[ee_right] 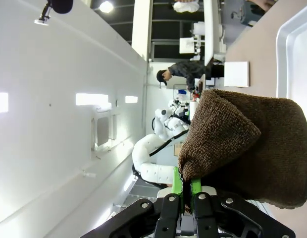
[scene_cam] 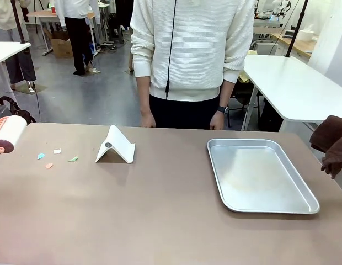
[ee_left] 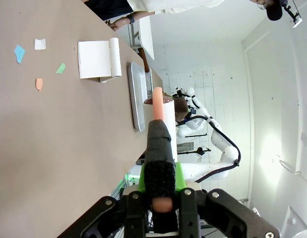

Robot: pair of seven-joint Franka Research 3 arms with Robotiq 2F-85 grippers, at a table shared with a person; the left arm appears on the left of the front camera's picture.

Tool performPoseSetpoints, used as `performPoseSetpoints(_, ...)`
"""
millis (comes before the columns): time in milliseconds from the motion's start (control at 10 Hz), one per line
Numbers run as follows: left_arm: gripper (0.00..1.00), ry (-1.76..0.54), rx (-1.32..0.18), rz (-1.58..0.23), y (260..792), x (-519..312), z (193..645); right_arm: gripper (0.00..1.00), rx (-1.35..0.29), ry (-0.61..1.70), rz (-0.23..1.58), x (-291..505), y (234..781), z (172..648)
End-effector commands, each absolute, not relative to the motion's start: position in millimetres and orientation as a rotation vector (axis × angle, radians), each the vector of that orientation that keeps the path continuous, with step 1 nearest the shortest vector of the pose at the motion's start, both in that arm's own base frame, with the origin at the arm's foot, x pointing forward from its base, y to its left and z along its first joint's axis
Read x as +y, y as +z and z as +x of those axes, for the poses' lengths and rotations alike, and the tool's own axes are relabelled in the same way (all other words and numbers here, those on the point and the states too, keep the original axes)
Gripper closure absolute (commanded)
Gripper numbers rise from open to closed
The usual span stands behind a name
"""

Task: Clean the surface of the table.
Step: Clean the area not pointed to by the person.

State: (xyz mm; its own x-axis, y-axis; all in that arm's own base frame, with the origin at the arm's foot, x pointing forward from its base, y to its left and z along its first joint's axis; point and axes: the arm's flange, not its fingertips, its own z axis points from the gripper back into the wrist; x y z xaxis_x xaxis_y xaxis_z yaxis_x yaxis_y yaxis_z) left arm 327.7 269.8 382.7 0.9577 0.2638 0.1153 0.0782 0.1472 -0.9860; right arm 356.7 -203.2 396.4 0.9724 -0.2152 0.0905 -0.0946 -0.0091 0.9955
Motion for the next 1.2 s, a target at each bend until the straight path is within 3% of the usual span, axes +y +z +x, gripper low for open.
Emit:
performPoseSetpoints(0,0.78,0.136,-0.288,-1.423,382.7,269.8,327.7,0.93,-0.246,-0.100,1.583,-202.1,401.8,353.3)
performPoseSetpoints(400,0.78,0.197,-0.391,-1.116,409.7,247.0,340.7,0.93,-0.246,-0.100,1.583,-202.1,401.8,353.3)
performPoseSetpoints(1100,0.78,0.406,-0.365,-0.900,379.8,262.2,396.2,0.93,-0.246,-0.100,1.583,-202.1,401.8,353.3)
